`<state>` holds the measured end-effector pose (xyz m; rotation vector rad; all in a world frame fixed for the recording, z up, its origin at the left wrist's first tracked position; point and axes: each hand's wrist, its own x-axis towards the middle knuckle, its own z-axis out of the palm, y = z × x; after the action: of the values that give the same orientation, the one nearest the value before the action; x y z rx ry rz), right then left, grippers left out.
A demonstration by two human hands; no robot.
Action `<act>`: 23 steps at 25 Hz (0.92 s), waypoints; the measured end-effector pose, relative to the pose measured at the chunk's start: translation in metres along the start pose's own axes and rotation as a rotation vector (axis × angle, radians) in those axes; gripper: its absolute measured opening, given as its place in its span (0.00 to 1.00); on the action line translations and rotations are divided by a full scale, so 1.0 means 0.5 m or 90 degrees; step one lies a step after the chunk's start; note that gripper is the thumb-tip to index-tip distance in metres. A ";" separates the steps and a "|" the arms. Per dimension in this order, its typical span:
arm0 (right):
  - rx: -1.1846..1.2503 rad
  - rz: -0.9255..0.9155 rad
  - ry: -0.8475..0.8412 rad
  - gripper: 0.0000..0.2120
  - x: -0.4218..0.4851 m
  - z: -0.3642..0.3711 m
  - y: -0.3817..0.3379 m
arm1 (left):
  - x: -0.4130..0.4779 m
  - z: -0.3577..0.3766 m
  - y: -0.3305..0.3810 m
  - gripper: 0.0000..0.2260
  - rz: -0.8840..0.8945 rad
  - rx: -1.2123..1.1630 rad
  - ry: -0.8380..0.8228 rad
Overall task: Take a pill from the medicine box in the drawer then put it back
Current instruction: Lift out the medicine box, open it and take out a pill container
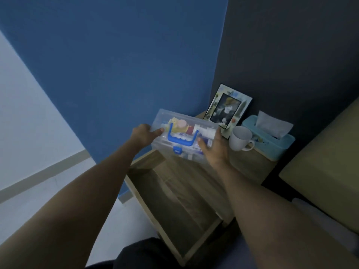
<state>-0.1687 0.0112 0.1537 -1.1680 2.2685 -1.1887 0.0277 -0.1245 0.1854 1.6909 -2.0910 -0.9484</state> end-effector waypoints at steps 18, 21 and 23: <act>-0.117 0.008 -0.053 0.34 0.147 0.054 0.173 | 0.137 0.180 -0.018 0.29 -0.066 -0.019 0.015; -0.306 -0.059 -0.023 0.37 0.144 0.036 0.152 | 0.067 0.229 -0.003 0.32 -0.210 -0.283 0.184; -0.319 -0.161 -0.113 0.33 0.149 0.028 0.137 | 0.019 0.275 0.003 0.31 -0.269 -0.338 0.116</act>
<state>-0.2411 -0.0330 0.0971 -1.7045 2.4003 -0.5624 -0.0581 -0.0908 0.0829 1.8537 -1.2331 -1.2705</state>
